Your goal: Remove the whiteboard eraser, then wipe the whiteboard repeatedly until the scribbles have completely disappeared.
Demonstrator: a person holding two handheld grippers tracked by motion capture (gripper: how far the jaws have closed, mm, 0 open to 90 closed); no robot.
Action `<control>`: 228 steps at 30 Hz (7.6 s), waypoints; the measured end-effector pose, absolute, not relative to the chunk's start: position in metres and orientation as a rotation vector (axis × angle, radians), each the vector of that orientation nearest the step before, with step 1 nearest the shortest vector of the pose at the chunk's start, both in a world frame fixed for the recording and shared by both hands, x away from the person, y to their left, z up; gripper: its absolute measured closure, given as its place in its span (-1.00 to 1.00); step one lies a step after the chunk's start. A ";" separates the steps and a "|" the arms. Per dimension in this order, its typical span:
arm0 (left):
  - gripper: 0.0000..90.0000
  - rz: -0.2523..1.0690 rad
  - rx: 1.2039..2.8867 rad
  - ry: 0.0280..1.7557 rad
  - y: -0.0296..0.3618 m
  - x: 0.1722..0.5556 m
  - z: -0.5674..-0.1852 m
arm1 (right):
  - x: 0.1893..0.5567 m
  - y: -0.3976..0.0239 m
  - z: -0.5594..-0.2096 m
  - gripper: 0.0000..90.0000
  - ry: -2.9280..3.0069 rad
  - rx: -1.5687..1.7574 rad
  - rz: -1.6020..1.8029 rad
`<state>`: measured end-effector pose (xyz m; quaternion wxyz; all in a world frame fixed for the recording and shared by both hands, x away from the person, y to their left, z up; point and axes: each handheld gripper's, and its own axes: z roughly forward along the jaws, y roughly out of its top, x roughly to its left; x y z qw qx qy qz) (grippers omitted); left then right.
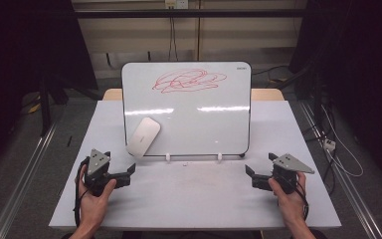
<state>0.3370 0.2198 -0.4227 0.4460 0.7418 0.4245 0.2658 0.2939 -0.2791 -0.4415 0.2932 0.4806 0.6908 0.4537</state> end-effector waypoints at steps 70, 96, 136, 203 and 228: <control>-0.35 0.868 2.122 0.878 0.146 0.401 -0.401 | 0.297 -0.274 -0.445 -0.89 1.867 1.288 1.177; -0.32 0.920 2.151 0.905 0.139 0.399 -0.400 | 0.298 -0.272 -0.445 -0.89 1.875 1.277 1.166; -0.31 0.760 2.063 0.894 0.158 0.402 -0.394 | 0.297 -0.273 -0.445 -0.89 1.872 1.282 1.173; -0.31 0.865 1.856 0.903 0.146 0.440 -0.303 | 0.301 -0.268 -0.445 -0.89 1.885 1.273 1.172; -0.31 0.961 1.911 0.945 0.127 0.478 -0.294 | 0.297 -0.273 -0.446 -0.89 1.878 1.279 1.183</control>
